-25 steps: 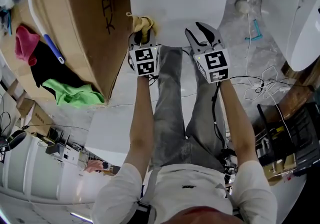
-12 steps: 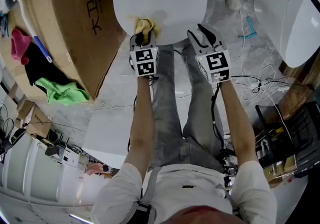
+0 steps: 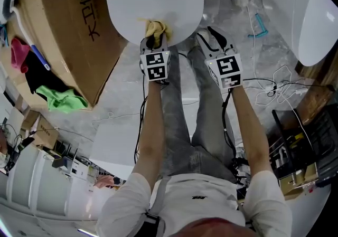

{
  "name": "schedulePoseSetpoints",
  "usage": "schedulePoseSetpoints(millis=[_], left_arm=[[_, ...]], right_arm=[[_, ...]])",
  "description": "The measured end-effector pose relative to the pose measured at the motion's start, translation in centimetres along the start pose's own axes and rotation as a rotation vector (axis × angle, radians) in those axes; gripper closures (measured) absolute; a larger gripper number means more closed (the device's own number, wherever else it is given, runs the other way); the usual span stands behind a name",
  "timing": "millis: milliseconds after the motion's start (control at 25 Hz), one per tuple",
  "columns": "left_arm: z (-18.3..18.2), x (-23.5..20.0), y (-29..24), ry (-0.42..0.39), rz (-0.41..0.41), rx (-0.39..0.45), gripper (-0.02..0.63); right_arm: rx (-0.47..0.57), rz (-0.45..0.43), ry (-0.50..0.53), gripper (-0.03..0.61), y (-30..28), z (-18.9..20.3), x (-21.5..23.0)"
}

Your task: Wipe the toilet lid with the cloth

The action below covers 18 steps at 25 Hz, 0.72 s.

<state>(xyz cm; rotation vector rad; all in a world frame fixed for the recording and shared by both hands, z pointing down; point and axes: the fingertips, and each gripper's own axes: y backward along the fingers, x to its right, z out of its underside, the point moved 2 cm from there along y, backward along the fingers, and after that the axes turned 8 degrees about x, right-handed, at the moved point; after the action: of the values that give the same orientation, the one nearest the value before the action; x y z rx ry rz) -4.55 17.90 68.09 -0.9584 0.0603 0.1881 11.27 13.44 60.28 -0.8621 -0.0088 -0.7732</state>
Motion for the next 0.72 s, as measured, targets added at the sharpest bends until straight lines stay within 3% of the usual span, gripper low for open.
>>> schedulePoseSetpoints(millis=[520,720], left_arm=[[-1.0,6.0,-1.6,-0.009,0.109,-0.006,0.509],[-1.7,8.9,-1.8,-0.011,0.233,-0.05,0.509]], right_arm=[[0.019,0.066,-0.02,0.402,3.9,0.4,2.1],[0.03,0.091,-0.017,0.402,5.7,-0.6,2.2]])
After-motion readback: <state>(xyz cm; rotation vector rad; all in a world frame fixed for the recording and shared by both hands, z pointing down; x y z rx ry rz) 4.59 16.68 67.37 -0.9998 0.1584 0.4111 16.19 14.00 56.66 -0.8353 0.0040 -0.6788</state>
